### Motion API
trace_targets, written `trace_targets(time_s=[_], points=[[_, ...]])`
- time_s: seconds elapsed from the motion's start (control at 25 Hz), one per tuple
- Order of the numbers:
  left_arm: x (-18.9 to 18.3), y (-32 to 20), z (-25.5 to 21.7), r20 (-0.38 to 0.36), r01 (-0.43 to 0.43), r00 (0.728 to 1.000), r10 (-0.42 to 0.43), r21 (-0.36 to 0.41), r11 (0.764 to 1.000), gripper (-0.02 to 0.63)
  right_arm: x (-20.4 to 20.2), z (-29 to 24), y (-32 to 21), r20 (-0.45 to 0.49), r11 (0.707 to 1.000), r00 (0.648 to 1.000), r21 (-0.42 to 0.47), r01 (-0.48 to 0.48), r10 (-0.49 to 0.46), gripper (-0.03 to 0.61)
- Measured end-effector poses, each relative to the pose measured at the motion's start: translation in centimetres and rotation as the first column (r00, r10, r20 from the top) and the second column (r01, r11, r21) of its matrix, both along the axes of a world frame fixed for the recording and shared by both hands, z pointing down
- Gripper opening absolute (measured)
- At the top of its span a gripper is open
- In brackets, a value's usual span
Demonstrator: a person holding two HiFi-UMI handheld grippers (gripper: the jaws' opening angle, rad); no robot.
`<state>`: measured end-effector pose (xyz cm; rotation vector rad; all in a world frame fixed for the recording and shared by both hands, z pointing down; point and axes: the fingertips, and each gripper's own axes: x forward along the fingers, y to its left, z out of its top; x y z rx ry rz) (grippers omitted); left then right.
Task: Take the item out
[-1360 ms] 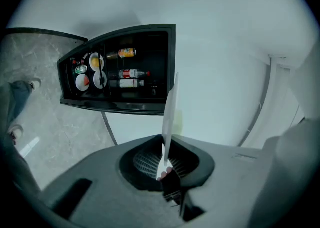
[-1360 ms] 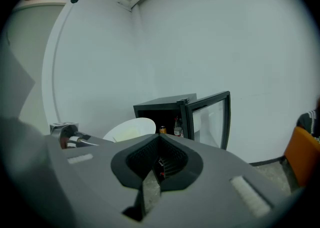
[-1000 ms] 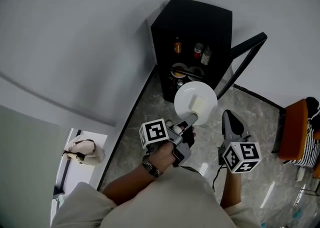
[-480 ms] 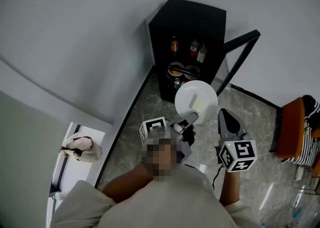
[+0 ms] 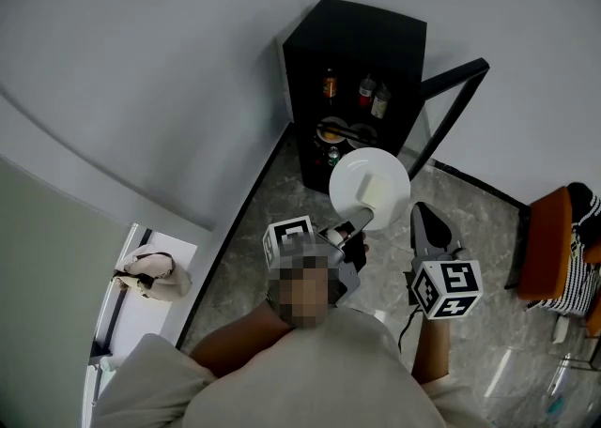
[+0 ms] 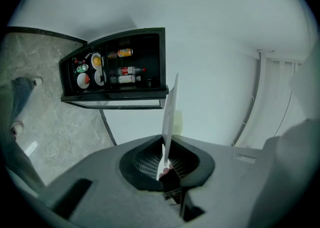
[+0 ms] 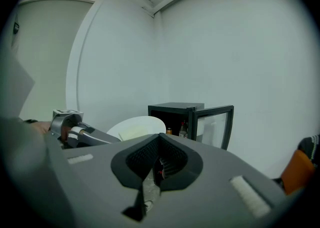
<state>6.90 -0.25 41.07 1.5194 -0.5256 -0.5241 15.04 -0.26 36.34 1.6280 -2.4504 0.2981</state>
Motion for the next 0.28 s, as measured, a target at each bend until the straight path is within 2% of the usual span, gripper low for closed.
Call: trace_targets(time_s=[0.28], points=[[0.10,-0.01,0.29,0.019,-0.009,1.000,0.009,0.000,1.000,0.021,0.09,0.67,0.06,-0.002,1.000,1.000,-0.021,0.009,-0.009,0.005]])
